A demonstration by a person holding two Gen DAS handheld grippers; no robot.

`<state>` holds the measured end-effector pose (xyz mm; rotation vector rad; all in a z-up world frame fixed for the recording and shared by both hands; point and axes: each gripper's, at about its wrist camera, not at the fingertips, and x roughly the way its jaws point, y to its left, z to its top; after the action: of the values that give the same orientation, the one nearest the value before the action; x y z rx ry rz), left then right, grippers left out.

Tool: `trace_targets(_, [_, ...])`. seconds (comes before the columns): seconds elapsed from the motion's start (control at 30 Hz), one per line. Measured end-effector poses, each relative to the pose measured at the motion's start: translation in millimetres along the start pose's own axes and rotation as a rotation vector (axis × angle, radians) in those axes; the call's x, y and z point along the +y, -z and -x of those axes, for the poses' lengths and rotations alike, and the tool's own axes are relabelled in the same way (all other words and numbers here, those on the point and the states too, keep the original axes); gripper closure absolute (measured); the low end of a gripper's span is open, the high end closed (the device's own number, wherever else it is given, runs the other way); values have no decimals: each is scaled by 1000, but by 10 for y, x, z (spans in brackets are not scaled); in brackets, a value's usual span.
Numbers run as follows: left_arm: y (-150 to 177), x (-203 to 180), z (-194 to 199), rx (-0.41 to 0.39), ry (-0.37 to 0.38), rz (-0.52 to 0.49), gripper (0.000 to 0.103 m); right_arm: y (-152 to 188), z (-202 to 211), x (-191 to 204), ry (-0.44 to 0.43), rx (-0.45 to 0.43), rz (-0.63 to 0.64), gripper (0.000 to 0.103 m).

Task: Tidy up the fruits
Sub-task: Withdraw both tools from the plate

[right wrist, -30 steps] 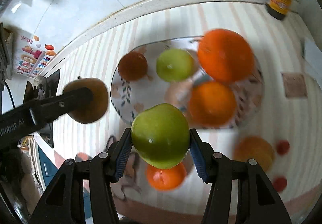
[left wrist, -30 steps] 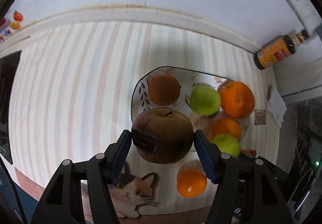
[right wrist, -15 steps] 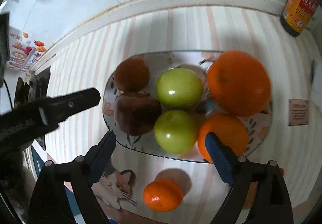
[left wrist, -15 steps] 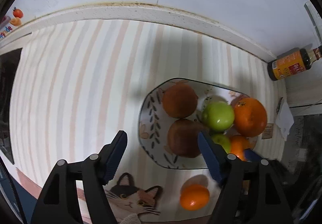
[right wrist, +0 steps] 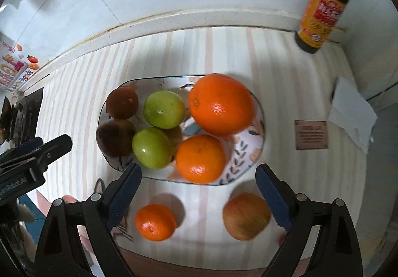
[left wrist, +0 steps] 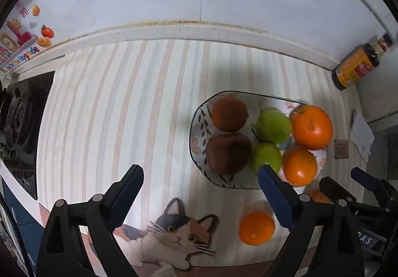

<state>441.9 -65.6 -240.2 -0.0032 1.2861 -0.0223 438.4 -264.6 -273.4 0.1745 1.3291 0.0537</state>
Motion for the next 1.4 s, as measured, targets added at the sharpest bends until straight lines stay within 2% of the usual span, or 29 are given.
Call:
trace_targets(0.17, [246, -65, 346, -103, -45, -32, 9, 238, 275, -50, 22, -45, 1, 8])
trace_targets(0.63, [868, -20, 1228, -290, -18, -77, 9, 1028, 1317, 81, 64, -240, -17, 8])
trace_targets(0.9, [1104, -44, 1550, -357, 22, -85, 9, 1372, 1842, 113, 36, -335, -63, 8])
trace_targets(0.97, [1142, -43, 1548, -354, 27, -81, 9, 1432, 1918, 71, 36, -354, -89, 8])
trace_targets(1.1, [1159, -99, 1395, -327, 34, -98, 9, 1498, 1857, -85, 7, -336, -145, 8])
trace_targets(1.17, [1157, -176, 1235, -296, 5, -118, 4, 1485, 1709, -200, -8, -311, -162, 8])
trace_targets(1.3, [1145, -389, 750, -204, -50, -166, 4, 1376, 1212, -475, -67, -219, -192, 8])
trace_targets(1.4, [1116, -560, 316, -117, -84, -197, 4, 1231, 770, -629, -65, -149, -182, 10])
